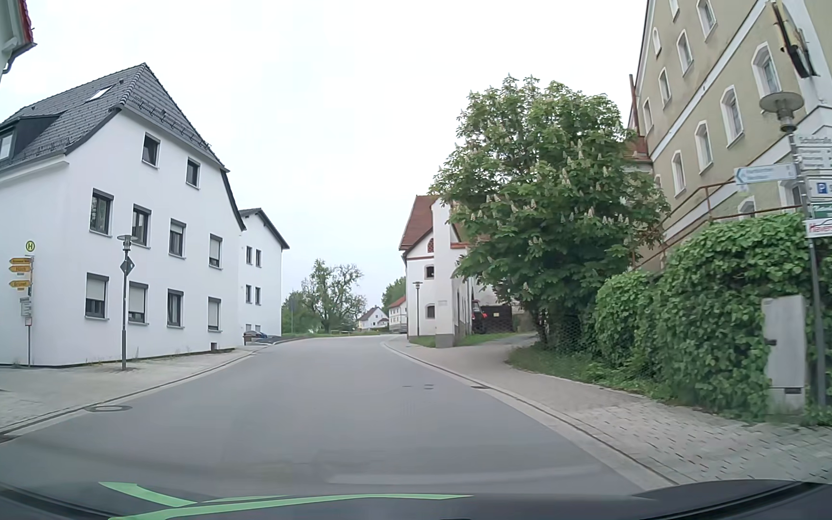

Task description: Follow the waypoints while adhering to traffic rules and regulations

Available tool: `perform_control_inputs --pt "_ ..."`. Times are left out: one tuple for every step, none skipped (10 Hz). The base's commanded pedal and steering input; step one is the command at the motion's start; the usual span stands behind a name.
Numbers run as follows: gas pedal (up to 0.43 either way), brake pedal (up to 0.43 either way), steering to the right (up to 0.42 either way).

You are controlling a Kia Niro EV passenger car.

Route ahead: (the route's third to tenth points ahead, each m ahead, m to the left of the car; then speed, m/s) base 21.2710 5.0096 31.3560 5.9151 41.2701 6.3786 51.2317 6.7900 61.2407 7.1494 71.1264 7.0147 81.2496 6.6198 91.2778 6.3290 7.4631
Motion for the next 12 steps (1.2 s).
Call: perform_control_inputs --pt "0.500 0.000 -0.064" --pt "0.500 0.000 -0.049" --pt "0.500 0.000 -0.039" --pt "0.500 0.000 -0.030" --pt "0.500 0.000 -0.029" --pt "0.500 0.000 -0.029" --pt "0.500 0.000 -0.029" --pt "0.500 0.000 -0.029" --pt "0.500 0.000 -0.030" --pt "0.500 0.000 -0.034" --pt "0.500 0.000 -0.038" --pt "0.500 0.000 -0.039"
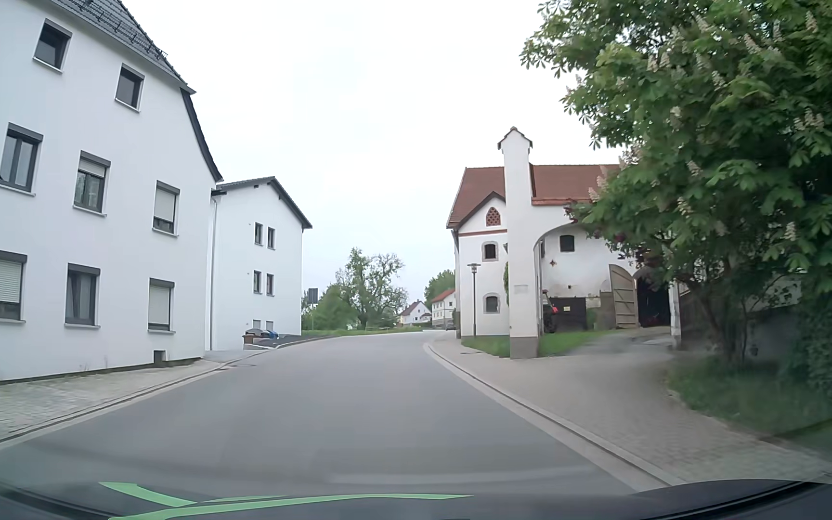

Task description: Follow the waypoints while adhering to traffic rules and regulations

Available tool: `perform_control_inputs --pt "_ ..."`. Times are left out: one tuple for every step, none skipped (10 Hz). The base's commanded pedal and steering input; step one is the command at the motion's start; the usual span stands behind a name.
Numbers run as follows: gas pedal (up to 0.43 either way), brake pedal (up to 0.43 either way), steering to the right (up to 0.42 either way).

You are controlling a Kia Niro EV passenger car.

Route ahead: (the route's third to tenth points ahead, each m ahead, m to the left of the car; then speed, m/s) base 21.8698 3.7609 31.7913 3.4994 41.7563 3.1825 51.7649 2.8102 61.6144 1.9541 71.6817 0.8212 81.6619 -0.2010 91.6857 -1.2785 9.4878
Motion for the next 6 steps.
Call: perform_control_inputs --pt "0.500 0.000 -0.038" --pt "0.500 0.000 -0.038" --pt "0.500 0.000 -0.038" --pt "0.488 0.000 -0.036" --pt "0.480 0.000 -0.033" --pt "0.469 0.000 -0.029"
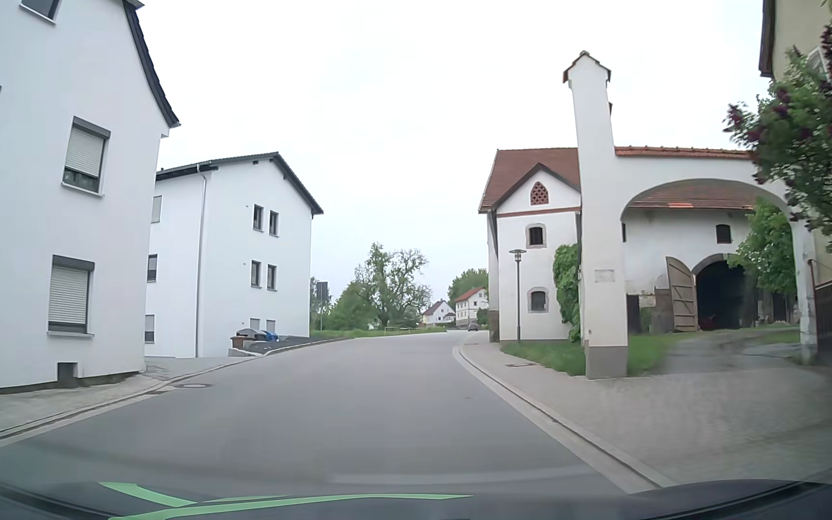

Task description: Follow the waypoints while adhering to traffic rules and regulations

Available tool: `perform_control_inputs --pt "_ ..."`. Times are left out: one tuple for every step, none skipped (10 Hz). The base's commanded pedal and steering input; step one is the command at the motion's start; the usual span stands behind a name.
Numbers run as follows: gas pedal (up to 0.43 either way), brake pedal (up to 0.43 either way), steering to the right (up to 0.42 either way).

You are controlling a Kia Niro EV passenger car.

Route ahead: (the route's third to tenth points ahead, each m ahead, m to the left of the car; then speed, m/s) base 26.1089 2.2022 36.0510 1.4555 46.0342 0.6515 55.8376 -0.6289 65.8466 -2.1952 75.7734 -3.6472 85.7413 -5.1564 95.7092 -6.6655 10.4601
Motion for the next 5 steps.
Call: perform_control_inputs --pt "0.441 0.000 -0.025" --pt "0.409 0.000 -0.022" --pt "0.409 0.000 -0.020" --pt "0.409 0.000 -0.018" --pt "0.398 0.000 -0.015"
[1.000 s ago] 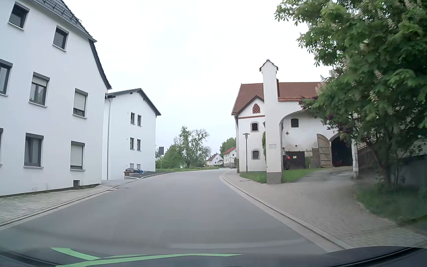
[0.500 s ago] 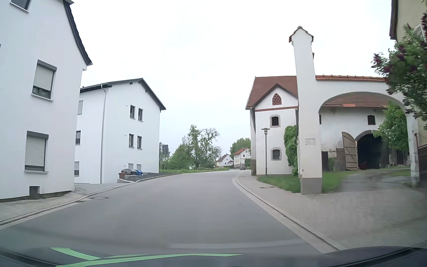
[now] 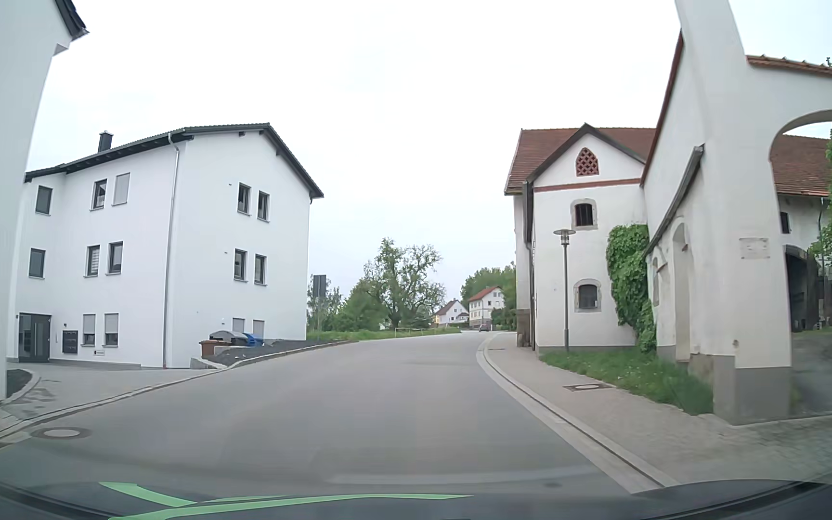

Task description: Follow the waypoints while adhering to traffic rules and regulations

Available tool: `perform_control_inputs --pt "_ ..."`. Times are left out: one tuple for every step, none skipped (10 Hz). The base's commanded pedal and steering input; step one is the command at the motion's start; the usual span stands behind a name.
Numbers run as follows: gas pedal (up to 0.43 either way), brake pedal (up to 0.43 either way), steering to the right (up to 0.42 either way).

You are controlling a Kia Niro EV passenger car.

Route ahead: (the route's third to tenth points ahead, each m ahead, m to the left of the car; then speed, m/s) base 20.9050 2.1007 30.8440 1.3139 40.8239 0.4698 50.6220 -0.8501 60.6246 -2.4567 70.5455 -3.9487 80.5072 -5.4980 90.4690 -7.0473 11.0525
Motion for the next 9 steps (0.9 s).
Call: perform_control_inputs --pt "0.390 0.000 -0.007" --pt "0.378 0.000 -0.003" --pt "0.370 0.000 -0.002" --pt "0.350 0.000 -0.001" --pt "0.339 0.000 -0.001" --pt "0.331 0.000 0.000" --pt "0.311 0.000 0.004" --pt "0.311 0.000 0.007" --pt "0.311 0.000 0.011"
